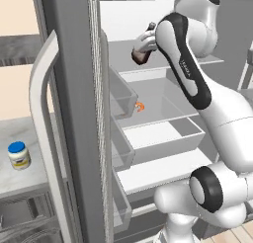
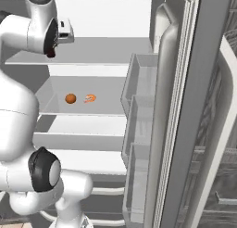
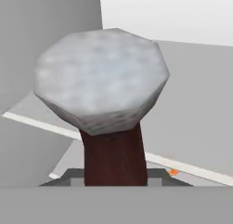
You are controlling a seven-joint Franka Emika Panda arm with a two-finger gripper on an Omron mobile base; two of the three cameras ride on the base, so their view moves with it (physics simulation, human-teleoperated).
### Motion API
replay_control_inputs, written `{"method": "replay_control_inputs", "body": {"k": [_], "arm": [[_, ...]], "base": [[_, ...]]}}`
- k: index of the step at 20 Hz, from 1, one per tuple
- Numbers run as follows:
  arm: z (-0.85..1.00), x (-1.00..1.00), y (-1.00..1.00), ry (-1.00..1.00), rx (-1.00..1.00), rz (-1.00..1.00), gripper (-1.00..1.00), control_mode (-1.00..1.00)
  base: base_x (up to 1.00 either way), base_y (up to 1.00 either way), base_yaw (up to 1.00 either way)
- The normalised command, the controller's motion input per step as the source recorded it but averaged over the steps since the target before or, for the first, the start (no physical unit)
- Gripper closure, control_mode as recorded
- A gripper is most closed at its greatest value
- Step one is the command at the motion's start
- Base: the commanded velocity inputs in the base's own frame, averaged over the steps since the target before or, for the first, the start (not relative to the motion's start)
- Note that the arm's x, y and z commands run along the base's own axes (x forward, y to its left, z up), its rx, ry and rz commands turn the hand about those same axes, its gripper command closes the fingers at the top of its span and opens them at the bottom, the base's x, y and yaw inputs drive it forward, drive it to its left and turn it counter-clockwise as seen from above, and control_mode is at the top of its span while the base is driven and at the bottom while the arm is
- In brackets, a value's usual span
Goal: Place the mayonnaise and ketchup from the counter to the top shelf of the fridge. If the existing items in the fridge are on the top shelf, move them to other shelves.
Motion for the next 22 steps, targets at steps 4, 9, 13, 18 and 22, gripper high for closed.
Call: {"method": "replay_control_inputs", "body": {"k": [4,9,13,18,22], "arm": [[0.0,0.88,0.44,0.0,0.0,0.0,1.0,-1.0],[-0.18,0.63,0.23,0.0,-0.01,0.0,1.0,-1.0],[-0.26,0.48,0.16,0.0,-0.03,0.0,1.0,-1.0],[-0.14,0.27,0.17,0.0,-0.04,0.0,1.0,-1.0],[0.0,0.25,0.22,0.02,-0.05,0.0,1.0,-1.0]], "base": [[0.0,0.0,0.0],[0.0,0.0,0.0],[0.0,0.0,0.0],[0.0,0.0,0.0],[0.0,0.0,0.0]]}}
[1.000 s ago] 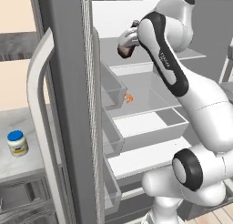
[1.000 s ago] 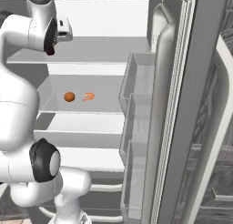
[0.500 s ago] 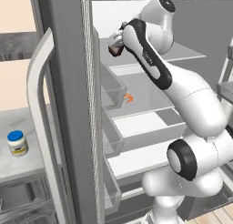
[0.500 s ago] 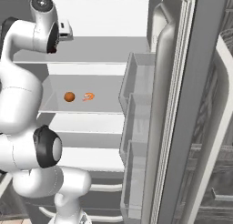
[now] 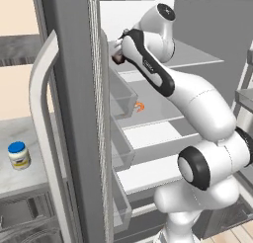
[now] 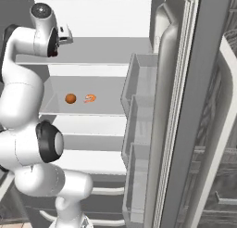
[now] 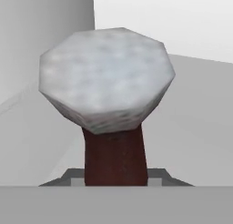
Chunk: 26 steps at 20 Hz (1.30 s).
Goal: Place the mayonnaise and ketchup from the counter to the top shelf of the fridge. If the existing items in the fridge are on the top shelf, move them to other shelves.
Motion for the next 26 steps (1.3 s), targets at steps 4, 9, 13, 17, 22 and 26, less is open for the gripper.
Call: {"method": "replay_control_inputs", "body": {"k": [4,9,13,17,22,26], "arm": [[-0.12,0.04,0.06,0.1,-0.13,0.01,1.0,-1.0],[-0.21,0.0,0.08,0.12,-0.15,0.0,1.0,-1.0],[-0.07,0.0,0.07,0.03,-0.04,0.0,1.0,-1.0],[-0.12,0.0,0.01,0.01,0.01,0.0,1.0,-1.0],[0.0,0.0,0.0,-0.01,0.0,0.0,-1.0,-1.0],[0.0,0.0,0.0,-0.04,0.0,0.0,-1.0,-1.0]], "base": [[0.0,0.0,0.0],[0.0,0.0,0.0],[0.0,0.0,0.0],[0.0,0.0,0.0],[0.0,0.0,0.0],[0.0,0.0,0.0]]}}
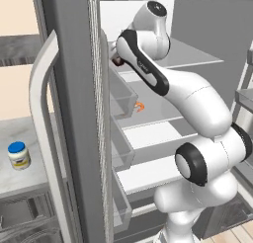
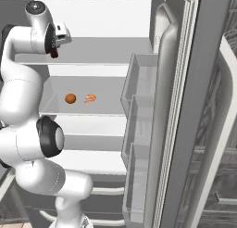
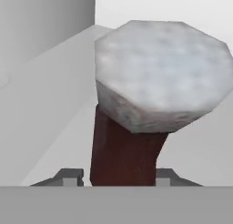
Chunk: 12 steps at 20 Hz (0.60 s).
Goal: Place the mayonnaise and ketchup from the counter to the top shelf of the fridge. If the existing items in the fridge are on the top shelf, move them to other shelves.
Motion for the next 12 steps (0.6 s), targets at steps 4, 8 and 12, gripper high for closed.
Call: {"method": "replay_control_inputs", "body": {"k": [4,8,12], "arm": [[0.0,0.03,0.0,0.0,0.0,0.0,-1.0,-1.0],[0.0,0.08,0.02,-0.03,0.0,0.0,-1.0,-1.0],[0.0,0.08,0.12,-0.09,0.0,-0.01,-1.0,-1.0]], "base": [[0.0,0.0,0.0],[0.0,0.0,0.0],[0.0,0.0,0.0]]}}
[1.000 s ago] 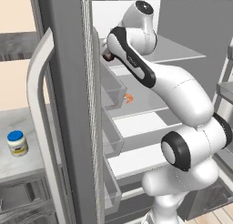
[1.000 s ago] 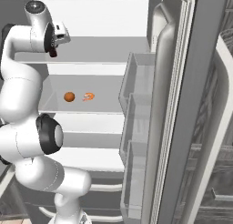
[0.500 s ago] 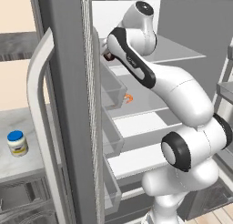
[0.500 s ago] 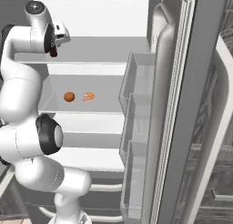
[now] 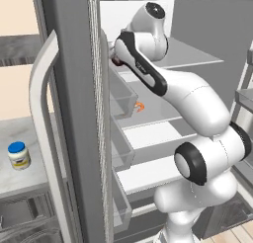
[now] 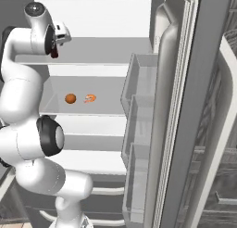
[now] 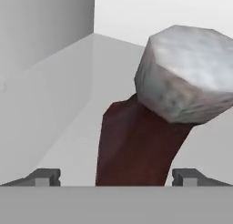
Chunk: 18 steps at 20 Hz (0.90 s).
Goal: Place the mayonnaise and ketchup from the counter to the top shelf of the fridge. If the existing items in the fridge are on the top shelf, move them to other shelves.
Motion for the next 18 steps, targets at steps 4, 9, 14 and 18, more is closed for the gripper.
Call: {"method": "replay_control_inputs", "body": {"k": [4,9,14,18], "arm": [[0.0,0.06,0.17,-0.13,0.0,-0.02,-1.0,-1.0],[0.0,0.0,0.03,-0.07,0.05,-0.01,-1.0,-1.0],[0.0,0.0,0.04,-0.09,0.07,-0.02,-1.0,-1.0],[0.03,0.0,0.02,-0.09,0.05,-0.03,-1.0,-1.0]], "base": [[0.0,0.0,0.0],[0.0,0.0,0.0],[0.0,0.0,0.0],[0.0,0.0,0.0]]}}
